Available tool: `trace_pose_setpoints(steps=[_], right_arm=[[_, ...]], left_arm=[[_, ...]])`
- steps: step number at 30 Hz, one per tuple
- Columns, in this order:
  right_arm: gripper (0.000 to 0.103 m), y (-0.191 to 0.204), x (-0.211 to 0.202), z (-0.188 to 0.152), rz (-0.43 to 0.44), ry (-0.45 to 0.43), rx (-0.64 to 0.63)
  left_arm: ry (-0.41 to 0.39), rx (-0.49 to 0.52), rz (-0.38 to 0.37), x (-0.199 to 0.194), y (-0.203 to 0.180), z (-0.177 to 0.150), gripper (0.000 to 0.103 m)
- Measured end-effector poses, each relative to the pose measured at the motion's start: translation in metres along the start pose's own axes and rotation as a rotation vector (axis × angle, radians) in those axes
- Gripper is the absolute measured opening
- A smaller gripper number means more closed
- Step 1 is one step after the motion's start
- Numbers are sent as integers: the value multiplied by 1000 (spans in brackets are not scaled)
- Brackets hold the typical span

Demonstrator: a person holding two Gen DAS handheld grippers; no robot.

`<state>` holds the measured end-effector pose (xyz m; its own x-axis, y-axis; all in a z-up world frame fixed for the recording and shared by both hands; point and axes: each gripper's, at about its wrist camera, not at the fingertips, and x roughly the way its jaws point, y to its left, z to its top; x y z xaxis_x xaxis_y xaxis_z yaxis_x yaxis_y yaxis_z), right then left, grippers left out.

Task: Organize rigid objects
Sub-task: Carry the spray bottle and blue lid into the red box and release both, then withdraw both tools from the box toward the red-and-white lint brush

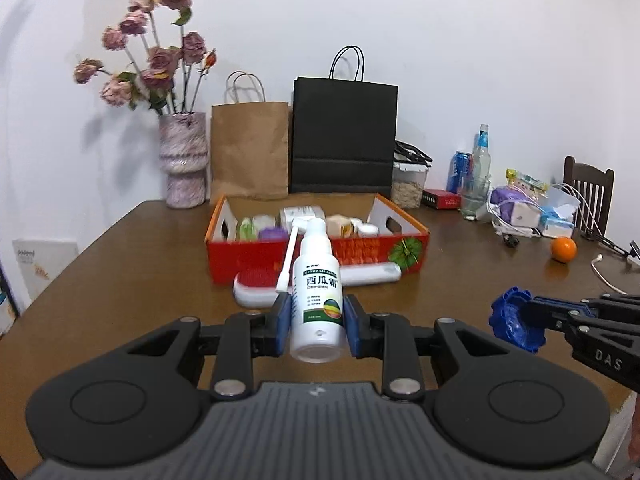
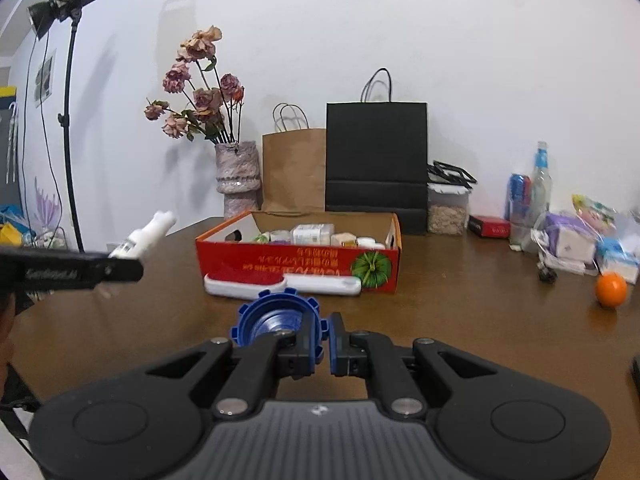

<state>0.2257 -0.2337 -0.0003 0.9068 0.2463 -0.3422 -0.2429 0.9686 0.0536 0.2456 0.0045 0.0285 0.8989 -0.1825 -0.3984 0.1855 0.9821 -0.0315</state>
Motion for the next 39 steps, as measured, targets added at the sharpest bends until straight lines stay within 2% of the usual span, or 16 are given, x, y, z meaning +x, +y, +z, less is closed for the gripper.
trace_pose_setpoints(steps=[5,8,11,16,20,22,26,27,31,37,39], right_arm=[[6,-20,63,56,84,14,-25],[6,-30,115,90,97,47,-80],[6,-40,180,118,105,118,-89],[6,-53,294,135,127,301,-35],[6,-56,359,130,107,428,14],[6,-58,382,128,116,472,40],[7,-53,410,118,99,537,30],[11,-54,414,117,100,550,45],[15,-58,418,116,102,539,82],[15,-58,386,134,89,475,61],[16,-56,364,146,81,449,45]], left_arm=[[73,-2,-70,74,24,56,28],[123,-5,-115,124,37,87,28],[211,-12,-136,181,45,108,28],[413,-104,-153,283,52,111,28],[487,-113,-102,335,54,100,28],[510,-118,-85,350,57,95,28],[537,-134,-101,366,63,86,29],[541,-126,-106,368,63,84,28],[543,-148,-101,366,69,85,29],[479,-129,-77,322,74,110,38],[445,-123,-68,301,77,120,46]])
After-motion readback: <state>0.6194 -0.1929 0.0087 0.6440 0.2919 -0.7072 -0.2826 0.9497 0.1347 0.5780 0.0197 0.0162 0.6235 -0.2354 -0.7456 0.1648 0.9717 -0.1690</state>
